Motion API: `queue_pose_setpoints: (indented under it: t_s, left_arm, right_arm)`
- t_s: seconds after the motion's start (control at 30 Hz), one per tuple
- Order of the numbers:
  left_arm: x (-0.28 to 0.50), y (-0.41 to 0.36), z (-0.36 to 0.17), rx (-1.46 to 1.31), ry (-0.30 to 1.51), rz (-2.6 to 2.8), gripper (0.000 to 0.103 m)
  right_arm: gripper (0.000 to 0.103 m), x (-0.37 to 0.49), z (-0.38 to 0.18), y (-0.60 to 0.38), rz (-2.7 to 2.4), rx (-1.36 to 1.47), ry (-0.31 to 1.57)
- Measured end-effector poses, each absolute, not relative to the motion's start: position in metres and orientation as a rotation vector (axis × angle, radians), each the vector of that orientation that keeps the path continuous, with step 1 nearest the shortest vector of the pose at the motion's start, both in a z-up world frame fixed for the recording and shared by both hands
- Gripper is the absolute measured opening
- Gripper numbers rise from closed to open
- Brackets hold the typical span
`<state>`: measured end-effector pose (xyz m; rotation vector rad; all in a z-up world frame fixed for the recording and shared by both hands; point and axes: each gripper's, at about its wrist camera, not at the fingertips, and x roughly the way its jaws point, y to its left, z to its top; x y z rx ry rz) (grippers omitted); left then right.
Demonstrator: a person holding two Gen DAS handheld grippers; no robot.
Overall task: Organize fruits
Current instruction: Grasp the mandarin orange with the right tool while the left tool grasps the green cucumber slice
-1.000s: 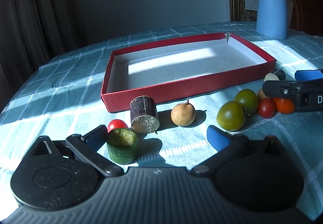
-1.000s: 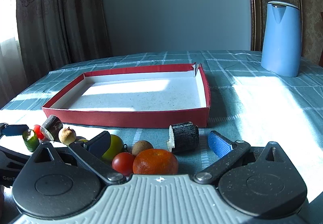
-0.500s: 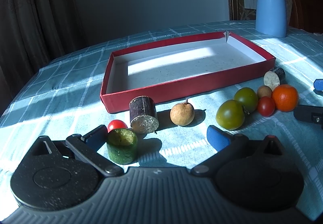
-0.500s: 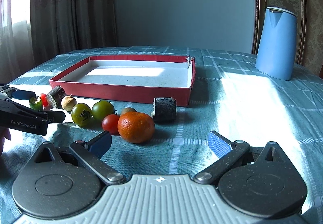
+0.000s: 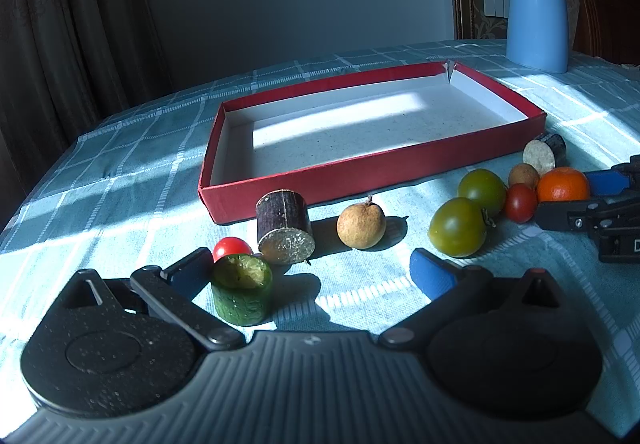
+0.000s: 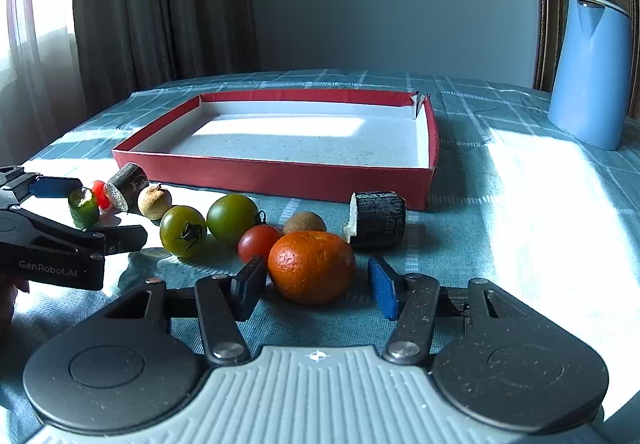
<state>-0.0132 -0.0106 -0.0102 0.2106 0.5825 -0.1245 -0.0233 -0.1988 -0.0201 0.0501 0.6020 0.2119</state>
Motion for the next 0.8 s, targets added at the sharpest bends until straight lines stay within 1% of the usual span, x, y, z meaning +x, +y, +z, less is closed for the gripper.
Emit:
queue_pose_setpoints:
  t_s: [0.03,0.1,0.13,0.27,0.37,0.43,0.6,0.8]
  left_arm:
    - [-0.013,-0.011,-0.010,0.211,0.583,-0.125,0.103]
    - [-0.013,-0.010,-0.010,0.210,0.581,-0.123,0.103]
    - [-0.014,-0.010,-0.010,0.209,0.578,-0.118,0.103]
    - [-0.021,-0.002,-0.006,0.187,0.543,-0.081,0.103]
    - [-0.042,0.013,-0.002,0.193,0.487,-0.031,0.103]
    - [-0.054,0.026,-0.001,0.187,0.483,-0.016,0.103]
    - [-0.056,0.040,-0.008,0.175,0.563,0.021,0.103]
    - [-0.034,0.037,-0.005,0.143,0.598,0.048,0.102]
  right_arm:
    - [0.049,-0.023,-0.020,-0.200,0.223,0.060,0.603]
    - [0.047,-0.022,-0.021,-0.202,0.234,0.073,0.604]
    - [0.044,-0.022,-0.021,-0.202,0.236,0.079,0.602]
    - [0.043,-0.022,-0.021,-0.206,0.243,0.107,0.601]
    - [0.043,-0.022,-0.021,-0.213,0.248,0.147,0.600]
    - [0.043,-0.022,-0.021,-0.214,0.246,0.154,0.599]
    - [0.043,-0.023,-0.021,-0.215,0.249,0.163,0.590]
    - [0.043,-0.024,-0.021,-0.216,0.240,0.171,0.588]
